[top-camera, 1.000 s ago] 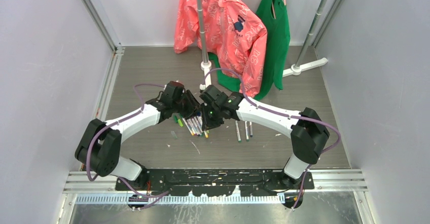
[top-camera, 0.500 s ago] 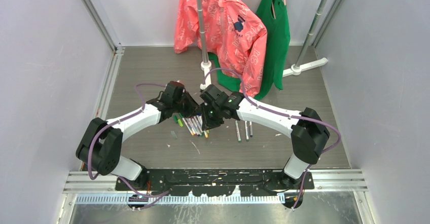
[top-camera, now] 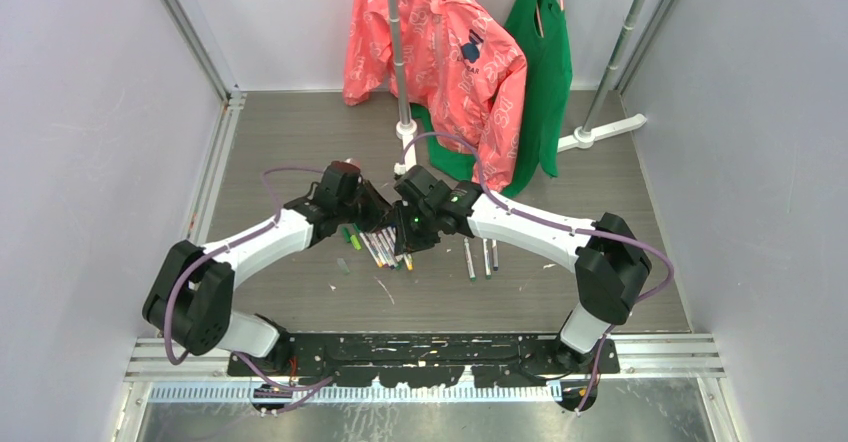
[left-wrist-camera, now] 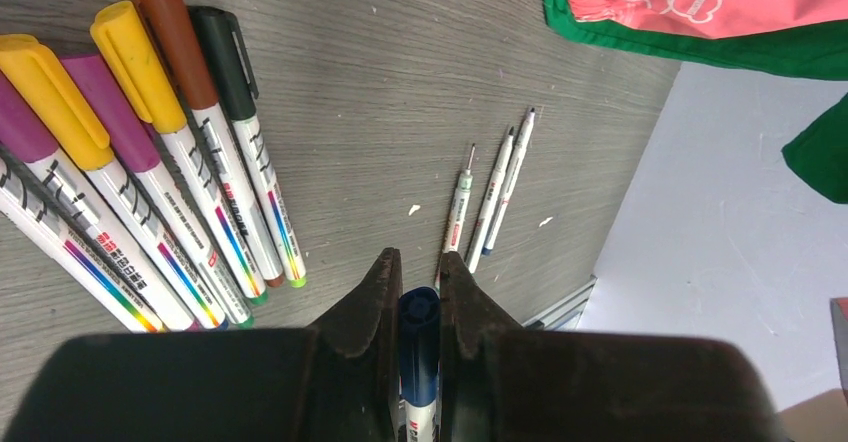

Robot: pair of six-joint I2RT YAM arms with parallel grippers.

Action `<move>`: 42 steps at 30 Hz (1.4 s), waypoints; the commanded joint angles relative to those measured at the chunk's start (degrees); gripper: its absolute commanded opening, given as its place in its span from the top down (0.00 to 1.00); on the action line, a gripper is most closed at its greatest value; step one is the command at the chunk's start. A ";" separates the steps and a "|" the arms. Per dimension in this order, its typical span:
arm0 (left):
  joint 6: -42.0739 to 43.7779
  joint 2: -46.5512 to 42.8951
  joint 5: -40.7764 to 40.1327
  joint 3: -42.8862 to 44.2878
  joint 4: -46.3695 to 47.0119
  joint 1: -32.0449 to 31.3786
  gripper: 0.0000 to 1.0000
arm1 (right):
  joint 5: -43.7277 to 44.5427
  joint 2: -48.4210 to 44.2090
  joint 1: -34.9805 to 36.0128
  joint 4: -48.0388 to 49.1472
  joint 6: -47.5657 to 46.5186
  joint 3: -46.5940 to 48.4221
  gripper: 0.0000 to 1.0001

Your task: Open the pen caps

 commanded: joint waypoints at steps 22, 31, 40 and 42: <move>-4.02 -3.44 -5.50 1.22 -2.47 0.07 1.00 | -1.01 -1.46 -1.53 3.61 -0.36 -3.71 0.99; -10.82 -4.12 -10.94 4.63 -8.66 1.48 1.00 | 5.33 -6.33 -1.51 0.65 -1.38 -11.68 0.99; -17.61 -0.75 -11.87 7.60 -12.90 3.61 1.00 | 16.66 -9.44 2.04 -4.24 -1.47 -15.64 0.99; -17.46 -0.04 -11.98 7.95 -11.98 3.83 1.00 | 15.82 -10.88 2.21 -3.06 -0.44 -17.29 0.99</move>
